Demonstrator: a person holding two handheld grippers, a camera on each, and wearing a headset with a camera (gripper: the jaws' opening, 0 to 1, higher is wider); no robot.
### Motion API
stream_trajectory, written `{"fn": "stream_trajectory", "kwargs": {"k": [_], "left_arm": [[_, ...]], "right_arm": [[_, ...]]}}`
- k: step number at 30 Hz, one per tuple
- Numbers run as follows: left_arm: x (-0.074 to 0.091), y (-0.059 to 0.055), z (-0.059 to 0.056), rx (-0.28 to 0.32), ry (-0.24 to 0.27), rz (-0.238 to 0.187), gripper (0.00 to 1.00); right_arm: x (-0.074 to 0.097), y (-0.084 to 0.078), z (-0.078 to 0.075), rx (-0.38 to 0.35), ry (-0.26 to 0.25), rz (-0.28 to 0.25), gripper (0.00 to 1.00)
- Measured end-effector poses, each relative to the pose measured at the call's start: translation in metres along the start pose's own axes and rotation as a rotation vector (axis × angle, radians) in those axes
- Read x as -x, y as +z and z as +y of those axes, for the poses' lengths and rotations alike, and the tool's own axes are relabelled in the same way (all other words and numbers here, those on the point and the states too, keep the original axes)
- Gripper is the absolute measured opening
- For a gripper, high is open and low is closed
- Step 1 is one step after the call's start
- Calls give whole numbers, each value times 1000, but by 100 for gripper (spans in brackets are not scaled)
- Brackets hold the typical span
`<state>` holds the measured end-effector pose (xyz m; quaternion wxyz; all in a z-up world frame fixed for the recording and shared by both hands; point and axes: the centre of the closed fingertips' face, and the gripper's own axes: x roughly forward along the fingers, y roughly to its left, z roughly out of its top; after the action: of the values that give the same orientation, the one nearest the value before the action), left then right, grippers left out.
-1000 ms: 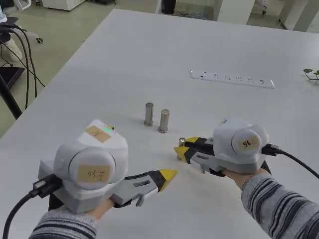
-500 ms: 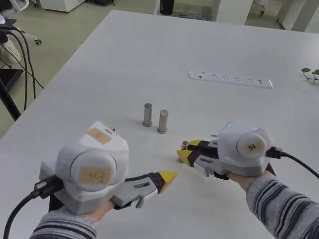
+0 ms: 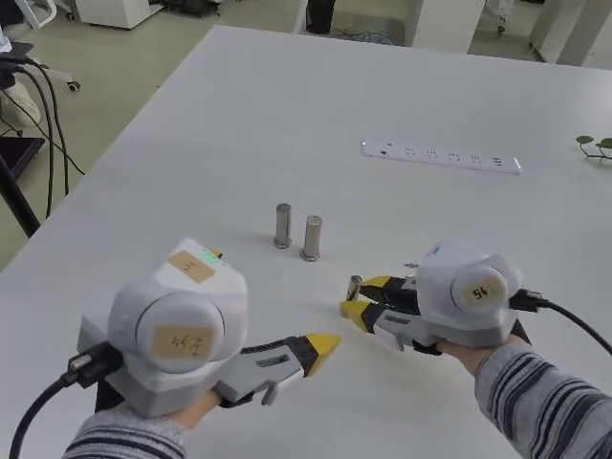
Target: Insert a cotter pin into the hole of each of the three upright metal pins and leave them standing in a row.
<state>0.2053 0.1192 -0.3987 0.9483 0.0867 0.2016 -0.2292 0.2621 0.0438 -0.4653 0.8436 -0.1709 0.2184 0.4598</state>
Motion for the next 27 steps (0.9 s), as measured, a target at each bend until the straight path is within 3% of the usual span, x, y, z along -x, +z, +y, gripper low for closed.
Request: {"fn": "stream_trajectory", "kwargs": {"k": [5, 11, 17, 27], "left_arm": [[0, 0, -1, 0, -3, -1, 86], [0, 3, -1, 13, -5, -17, 86], [1, 2, -2, 16, -8, -15, 86], [1, 2, -1, 23, -7, -13, 86]], "right_arm": [[12, -6, -5, 2, -9, 19, 18], [29, -17, -24, -1, -39, 61, 20], [41, -32, -50, -3, -76, 145, 19], [44, -50, -74, 23, -54, 279, 17]]}}
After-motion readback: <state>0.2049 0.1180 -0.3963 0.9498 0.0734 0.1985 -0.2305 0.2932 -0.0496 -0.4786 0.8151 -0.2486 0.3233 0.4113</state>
